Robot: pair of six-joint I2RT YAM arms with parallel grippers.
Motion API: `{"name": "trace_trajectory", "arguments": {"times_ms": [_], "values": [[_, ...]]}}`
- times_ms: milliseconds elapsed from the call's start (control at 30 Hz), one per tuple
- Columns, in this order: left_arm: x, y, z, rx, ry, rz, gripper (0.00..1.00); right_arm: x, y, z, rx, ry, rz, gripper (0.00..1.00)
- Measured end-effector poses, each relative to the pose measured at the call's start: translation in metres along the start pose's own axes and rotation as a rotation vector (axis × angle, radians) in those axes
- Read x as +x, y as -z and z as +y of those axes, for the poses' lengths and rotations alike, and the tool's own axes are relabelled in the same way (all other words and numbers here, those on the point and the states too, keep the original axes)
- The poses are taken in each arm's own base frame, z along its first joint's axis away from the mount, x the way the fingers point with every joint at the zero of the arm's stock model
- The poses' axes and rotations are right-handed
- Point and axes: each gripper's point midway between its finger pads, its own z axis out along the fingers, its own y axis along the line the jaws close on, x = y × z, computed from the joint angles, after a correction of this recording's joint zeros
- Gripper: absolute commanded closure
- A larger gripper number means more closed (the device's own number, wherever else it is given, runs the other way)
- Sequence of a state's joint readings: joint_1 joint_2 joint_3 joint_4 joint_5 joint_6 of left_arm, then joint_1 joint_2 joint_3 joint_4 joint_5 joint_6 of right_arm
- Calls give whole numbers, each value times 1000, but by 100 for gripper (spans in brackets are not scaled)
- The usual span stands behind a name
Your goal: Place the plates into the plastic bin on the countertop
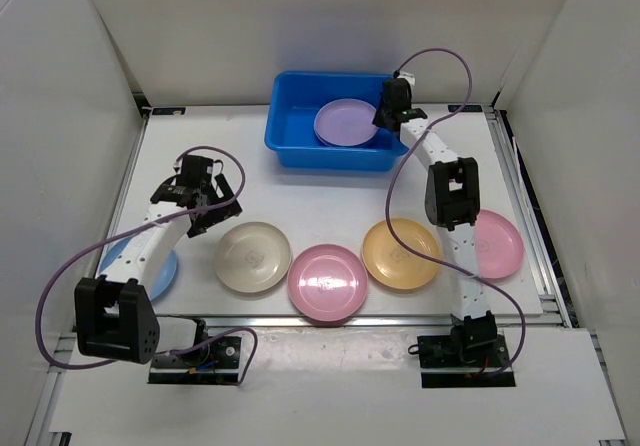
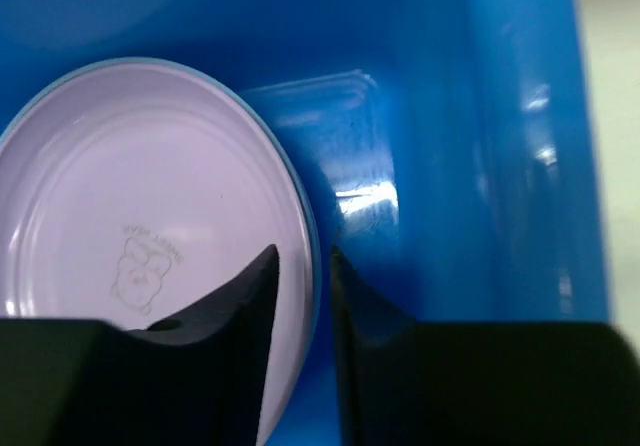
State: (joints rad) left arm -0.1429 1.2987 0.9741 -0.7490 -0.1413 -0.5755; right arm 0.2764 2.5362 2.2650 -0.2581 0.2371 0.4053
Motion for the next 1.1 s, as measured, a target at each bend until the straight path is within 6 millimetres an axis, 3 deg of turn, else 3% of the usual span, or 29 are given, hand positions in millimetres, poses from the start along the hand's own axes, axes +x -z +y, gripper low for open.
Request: {"name": "trace_trajectory", "arguments": {"times_ms": [233, 267, 300, 333, 500, 633, 800, 867, 967, 1100], "values": [[21, 6, 12, -35, 53, 50, 1, 2, -2, 12, -47, -16, 1, 30], [23, 6, 13, -40, 62, 55, 1, 2, -1, 15, -61, -14, 3, 15], [25, 6, 14, -43, 70, 59, 1, 2, 0, 19, -83, -10, 8, 6], [27, 7, 15, -47, 77, 65, 1, 0, 3, 24, -103, -3, 4, 1], [26, 10, 15, -47, 103, 54, 1, -18, 34, 46, -222, 67, 0, 1], [23, 15, 14, -34, 131, 31, 1, -56, 92, 65, -316, 126, -55, 1], [31, 21, 21, -36, 173, 18, 1, -107, 195, 79, -408, 164, -173, 1], [34, 20, 23, -50, 190, 29, 1, -113, 237, 77, -435, 164, -213, 1], [39, 16, 24, -53, 204, 42, 1, -102, 282, 63, -438, 149, -236, 1], [50, 5, 25, -46, 215, 63, 1, -44, 306, 27, -388, 104, -157, 1]]}}
